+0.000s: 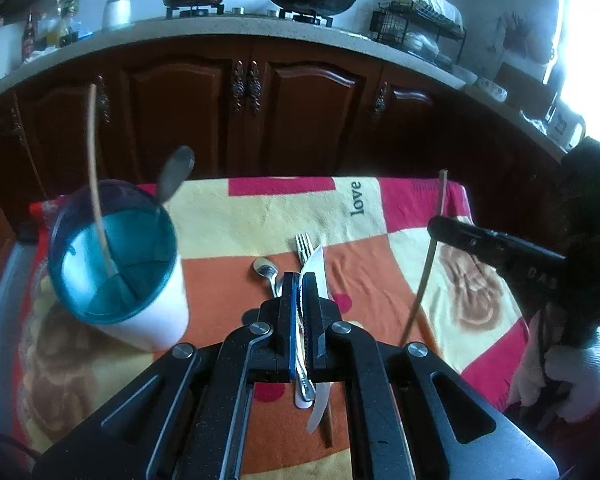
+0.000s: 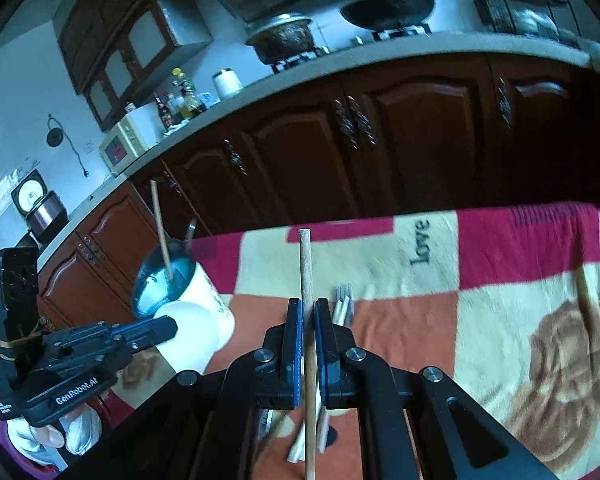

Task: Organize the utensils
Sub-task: 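Carry the knife with the left tool while the right carries the chopstick toward the cup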

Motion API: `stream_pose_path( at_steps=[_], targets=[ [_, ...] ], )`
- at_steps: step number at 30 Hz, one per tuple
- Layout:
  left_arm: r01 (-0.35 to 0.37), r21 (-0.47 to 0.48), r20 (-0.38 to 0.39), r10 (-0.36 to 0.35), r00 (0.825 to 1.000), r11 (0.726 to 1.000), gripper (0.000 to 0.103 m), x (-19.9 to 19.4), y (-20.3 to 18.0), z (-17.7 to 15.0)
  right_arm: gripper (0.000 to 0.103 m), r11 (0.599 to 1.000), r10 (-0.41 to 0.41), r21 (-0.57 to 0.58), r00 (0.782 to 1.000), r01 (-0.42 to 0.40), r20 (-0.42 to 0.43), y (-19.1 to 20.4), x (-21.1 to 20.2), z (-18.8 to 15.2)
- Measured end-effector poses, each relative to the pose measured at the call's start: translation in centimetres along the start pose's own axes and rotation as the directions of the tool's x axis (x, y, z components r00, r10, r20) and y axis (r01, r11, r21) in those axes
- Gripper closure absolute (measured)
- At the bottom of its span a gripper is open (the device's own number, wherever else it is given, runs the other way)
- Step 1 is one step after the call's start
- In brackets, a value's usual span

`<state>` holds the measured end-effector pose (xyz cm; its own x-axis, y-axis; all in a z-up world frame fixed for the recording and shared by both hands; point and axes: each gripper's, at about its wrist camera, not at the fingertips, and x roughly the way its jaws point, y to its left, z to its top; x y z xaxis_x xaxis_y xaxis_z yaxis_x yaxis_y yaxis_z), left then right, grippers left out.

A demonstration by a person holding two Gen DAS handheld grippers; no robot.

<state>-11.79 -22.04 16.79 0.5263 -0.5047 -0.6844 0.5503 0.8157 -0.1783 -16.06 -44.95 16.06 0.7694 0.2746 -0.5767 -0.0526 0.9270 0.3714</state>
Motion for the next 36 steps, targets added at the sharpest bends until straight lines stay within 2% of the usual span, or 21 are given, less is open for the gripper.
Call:
stream_pose_path(
  at_steps=[10,21,27,36],
  targets=[
    [-0.082,-0.022,0.033,0.083,0.996,0.996,0.101,-2.6,2.5,0.0,0.098,0.996,0.015,-0.089,1.0,-0.013,0.026,5.1,-0.7,2.5],
    [-0.115,-0.062,0.076,0.119,0.99,0.991,0.101,-5.5,5.4,0.3,0.098,0.987,0.031,-0.16,0.998,-0.022,0.054,9.1,-1.9,4.5],
    [-0.122,-0.117,0.115,0.135,0.984,0.986,0.101,-7.6,8.7,1.8,0.098,0.98,0.059,-0.196,0.995,-0.042,0.084,11.4,-2.7,6.1],
    [-0.142,-0.224,0.164,0.181,0.97,0.964,0.101,-7.9,13.8,4.8,0.098,0.969,0.118,-0.232,0.983,-0.082,0.144,15.7,-2.0,9.4]
  ],
)
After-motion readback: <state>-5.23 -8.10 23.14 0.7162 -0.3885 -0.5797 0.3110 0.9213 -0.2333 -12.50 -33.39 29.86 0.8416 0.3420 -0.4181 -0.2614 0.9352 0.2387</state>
